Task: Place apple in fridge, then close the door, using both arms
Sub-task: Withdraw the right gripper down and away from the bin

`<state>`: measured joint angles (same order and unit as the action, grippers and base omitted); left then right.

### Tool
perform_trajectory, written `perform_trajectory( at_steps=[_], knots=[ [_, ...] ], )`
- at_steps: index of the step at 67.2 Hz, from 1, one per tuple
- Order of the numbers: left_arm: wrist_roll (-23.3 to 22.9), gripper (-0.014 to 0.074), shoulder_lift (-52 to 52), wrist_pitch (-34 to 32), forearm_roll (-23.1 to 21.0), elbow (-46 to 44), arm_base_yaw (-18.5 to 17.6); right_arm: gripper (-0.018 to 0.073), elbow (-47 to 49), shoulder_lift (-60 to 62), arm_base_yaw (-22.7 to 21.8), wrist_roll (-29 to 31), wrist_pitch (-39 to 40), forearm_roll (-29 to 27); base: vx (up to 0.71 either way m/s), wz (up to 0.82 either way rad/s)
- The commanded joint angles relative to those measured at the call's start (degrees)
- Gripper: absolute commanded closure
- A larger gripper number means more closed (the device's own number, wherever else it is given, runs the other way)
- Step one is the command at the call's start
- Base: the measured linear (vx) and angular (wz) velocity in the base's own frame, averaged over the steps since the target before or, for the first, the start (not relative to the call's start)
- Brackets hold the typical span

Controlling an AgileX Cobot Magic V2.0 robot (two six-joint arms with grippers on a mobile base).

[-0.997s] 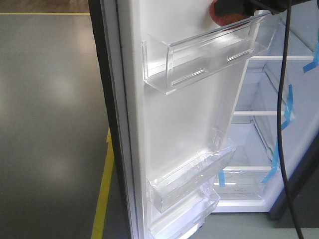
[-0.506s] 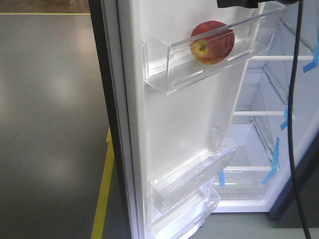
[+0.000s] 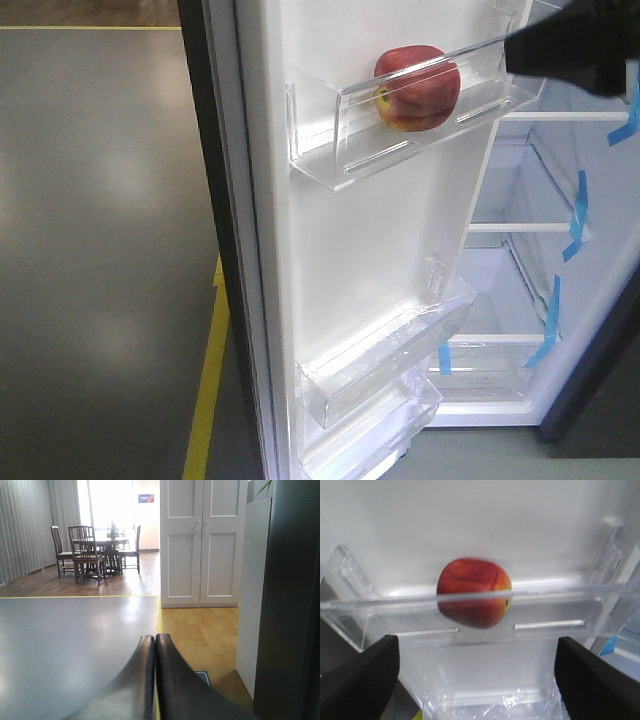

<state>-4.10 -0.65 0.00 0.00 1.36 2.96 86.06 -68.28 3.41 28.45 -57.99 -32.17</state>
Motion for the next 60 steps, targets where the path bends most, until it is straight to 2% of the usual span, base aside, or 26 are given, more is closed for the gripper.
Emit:
perform_trajectory(
  at_steps=[1,32,60],
  knots=[
    [-0.1,0.0603,-0.8,-3.9,0.0,-1.0,0.1,-0.0039,-6.4,6.6,0.0,0.8,4.9,-1.4,0.00,0.00],
    [-0.1,0.0603,-0.8,-3.9,0.0,-1.0,0.1,-0.0035,-36.6,29.4,0.0,1.5,2.3,-4.8,0.00,0.00],
    [-0.1,0.0603,-0.8,-3.9,0.0,-1.0,0.1,-0.0035,-54.3,45.2,0.0,1.2,-2.4,-7.4,0.00,0.00]
  ],
)
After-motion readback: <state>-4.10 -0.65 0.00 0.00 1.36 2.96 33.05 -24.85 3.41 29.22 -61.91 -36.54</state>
